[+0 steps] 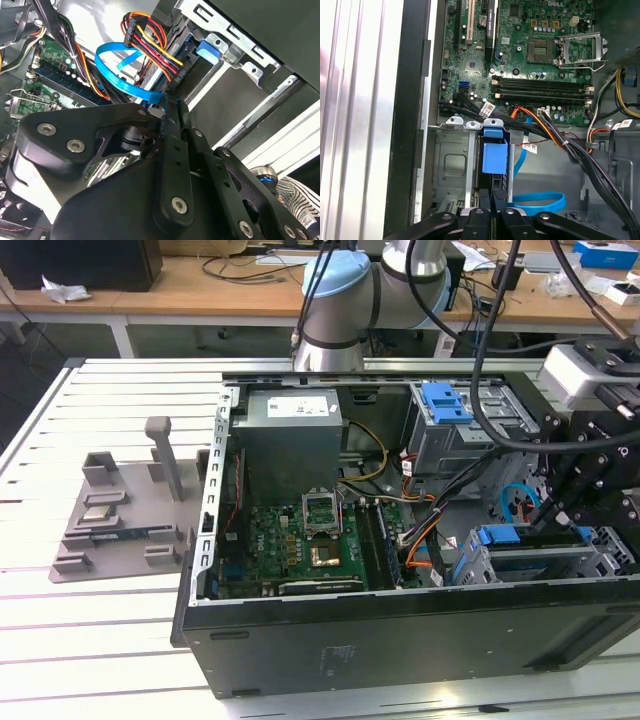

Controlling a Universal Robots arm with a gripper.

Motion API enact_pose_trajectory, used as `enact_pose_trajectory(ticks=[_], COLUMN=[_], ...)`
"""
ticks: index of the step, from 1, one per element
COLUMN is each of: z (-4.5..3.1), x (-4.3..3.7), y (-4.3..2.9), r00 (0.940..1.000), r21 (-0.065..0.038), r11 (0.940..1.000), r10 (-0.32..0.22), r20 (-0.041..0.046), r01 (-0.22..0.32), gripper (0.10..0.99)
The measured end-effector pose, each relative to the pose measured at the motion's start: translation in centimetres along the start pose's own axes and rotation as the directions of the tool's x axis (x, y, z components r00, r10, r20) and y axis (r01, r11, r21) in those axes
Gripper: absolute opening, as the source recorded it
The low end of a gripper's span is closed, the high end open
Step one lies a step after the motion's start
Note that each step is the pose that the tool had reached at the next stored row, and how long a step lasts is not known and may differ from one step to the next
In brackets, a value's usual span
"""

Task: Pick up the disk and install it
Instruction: 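Insert the second disk wire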

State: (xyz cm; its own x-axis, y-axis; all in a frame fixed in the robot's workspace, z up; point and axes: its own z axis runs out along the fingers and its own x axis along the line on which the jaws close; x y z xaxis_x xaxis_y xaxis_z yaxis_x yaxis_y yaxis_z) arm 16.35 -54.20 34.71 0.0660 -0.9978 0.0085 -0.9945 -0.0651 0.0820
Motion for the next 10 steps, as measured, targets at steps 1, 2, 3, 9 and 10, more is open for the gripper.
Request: enact_pose_trajectory(ticks=[1,2,3,9,10], z=[0.06,0.10,0.15,0.24,0.24], x=[-0.03,-0.11,-0.20,-0.94,-1.04], y=[-0.01,-0.01,-0.01,-0.02,-0.03], r00=[1.0000,1.0000,1.0000,1.0000,1.0000], r21=[0.000,0.000,0.000,0.000,0.000], r11=[1.0000,1.0000,1.0000,1.0000,1.0000], r10=[0.000,0.000,0.000,0.000,0.000], r20=[0.0000,0.0000,0.0003,0.0004,0.0002], r01=[0.000,0.000,0.000,0.000,0.000], gripper=[0.157,0.157,0.157,0.157,0.157])
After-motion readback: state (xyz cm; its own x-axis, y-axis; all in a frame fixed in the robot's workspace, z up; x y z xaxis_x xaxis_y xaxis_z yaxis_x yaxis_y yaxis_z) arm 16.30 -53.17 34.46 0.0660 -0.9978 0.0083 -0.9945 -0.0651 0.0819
